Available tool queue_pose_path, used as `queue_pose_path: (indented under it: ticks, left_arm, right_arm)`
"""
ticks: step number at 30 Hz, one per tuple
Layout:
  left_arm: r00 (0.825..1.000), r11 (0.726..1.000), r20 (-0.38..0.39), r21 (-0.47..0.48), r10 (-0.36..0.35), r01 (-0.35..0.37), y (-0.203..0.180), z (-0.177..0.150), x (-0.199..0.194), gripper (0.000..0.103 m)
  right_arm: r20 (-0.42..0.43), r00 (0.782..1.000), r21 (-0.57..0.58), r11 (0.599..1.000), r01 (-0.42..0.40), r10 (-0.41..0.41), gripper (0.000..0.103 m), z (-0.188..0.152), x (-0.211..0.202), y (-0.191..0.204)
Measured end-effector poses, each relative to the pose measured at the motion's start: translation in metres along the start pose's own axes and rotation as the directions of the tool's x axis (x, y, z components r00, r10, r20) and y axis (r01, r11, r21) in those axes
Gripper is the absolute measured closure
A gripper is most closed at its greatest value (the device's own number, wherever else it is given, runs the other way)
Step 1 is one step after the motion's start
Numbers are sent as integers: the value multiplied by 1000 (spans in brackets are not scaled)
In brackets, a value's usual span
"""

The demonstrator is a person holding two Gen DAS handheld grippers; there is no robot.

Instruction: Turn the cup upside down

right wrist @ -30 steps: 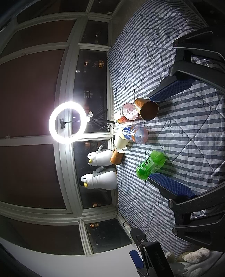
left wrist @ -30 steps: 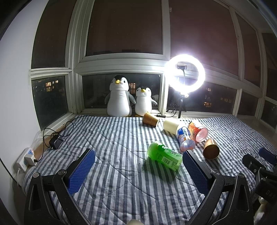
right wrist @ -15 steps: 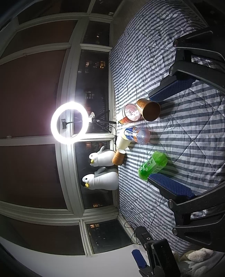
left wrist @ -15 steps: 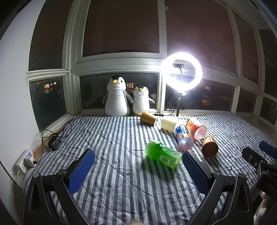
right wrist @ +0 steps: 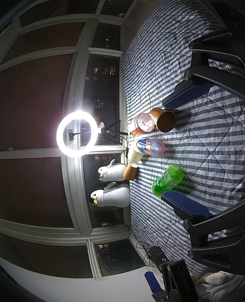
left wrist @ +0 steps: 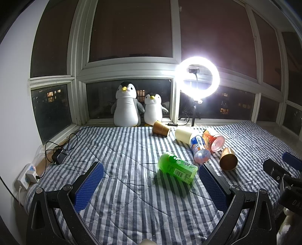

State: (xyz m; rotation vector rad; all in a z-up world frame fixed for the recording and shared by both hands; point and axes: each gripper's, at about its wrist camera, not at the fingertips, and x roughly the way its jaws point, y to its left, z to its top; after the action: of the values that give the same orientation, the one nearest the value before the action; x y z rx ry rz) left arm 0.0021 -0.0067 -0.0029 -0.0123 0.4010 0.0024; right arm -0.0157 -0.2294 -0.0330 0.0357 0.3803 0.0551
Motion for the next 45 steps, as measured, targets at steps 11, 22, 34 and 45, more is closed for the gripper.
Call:
queue_pose_path:
  ticks: [11,22,34,45]
  left_arm:
    - [1000,1000,0,1,2,-2,-1,0,0,1]
    - [999,1000,-42,8,3,-2,5,5,20,1]
    - [990,1000,-140,10,14,-12,21,47,95,1]
    - [983,1000,-181,18,28,-25,27,71,154,1]
  right_arm:
    - [0,1000,-4,1000,-1,1,16,2,1,2]
    - [-14,1000,2,1000,-1,1,16,3,8,1]
    - [-55,998,1,1000,-2,2,16,16,47,-10]
    - [-151,987,-73,995,-65,53,16,60,135,-19]
